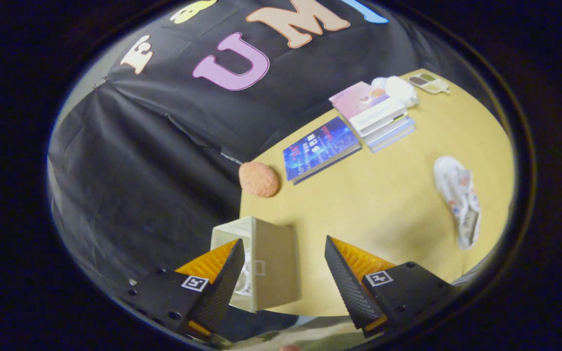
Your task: Open the storage box then place both shoes into the box .Put the left shoe in first, then the right shoe, with the right side of both shoes facing outward in a uniform manner.
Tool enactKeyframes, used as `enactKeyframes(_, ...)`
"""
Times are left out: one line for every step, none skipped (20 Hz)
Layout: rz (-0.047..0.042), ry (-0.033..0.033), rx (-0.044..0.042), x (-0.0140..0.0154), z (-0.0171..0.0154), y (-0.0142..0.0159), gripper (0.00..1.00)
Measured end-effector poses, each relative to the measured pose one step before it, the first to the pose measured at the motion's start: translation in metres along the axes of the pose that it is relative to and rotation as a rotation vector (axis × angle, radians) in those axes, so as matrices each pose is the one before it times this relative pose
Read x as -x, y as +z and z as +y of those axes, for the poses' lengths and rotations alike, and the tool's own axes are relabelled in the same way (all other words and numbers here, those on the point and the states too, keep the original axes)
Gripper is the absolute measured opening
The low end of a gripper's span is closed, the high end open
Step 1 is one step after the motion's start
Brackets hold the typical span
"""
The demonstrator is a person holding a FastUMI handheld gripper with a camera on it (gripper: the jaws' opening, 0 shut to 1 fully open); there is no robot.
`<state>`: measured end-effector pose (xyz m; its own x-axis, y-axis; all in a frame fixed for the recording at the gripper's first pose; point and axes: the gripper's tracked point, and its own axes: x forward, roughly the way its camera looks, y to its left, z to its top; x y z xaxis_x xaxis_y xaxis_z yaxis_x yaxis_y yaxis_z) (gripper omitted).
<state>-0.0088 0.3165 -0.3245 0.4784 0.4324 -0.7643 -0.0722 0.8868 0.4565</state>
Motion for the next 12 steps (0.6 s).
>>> enactKeyframes(-0.00315,-0.0467,0.04325,0.00931,-0.02216,0.00177,1.0)
enactKeyframes(-0.0088,-0.06207,0.05238,0.00822,-0.02776,0.00232,1.0)
enactKeyframes(-0.00601,-0.06095,0.05215,0.00613,-0.02749,0.00027,1.0)
enactKeyframes(-0.00592,-0.05652,0.04617,0.00419,-0.0248,-0.00081,1.0)
enactKeyframes(-0.0019,-0.04331,0.03873,0.00275,-0.02279,-0.00208,1.0)
enactKeyframes(0.00077,-0.03801,0.02446,0.00329,-0.02048,-0.00477,1.0)
enactKeyframes(0.00327,-0.03101,0.01623,0.001,-0.01991,-0.00478,1.0)
enactKeyframes(0.00625,-0.0285,0.00967,0.0007,-0.01838,-0.00497,1.0)
enactKeyframes(0.01005,-0.01905,-0.00065,0.00132,-0.01572,-0.00737,1.0)
enactKeyframes(0.01052,-0.00846,-0.00279,-0.00094,-0.01325,-0.00686,1.0)
enactKeyframes(0.01552,-0.00449,-0.00346,-0.00234,-0.01194,-0.00605,1.0)
enactKeyframes(0.0147,-0.00701,-0.00373,-0.0036,-0.01052,-0.00673,1.0)
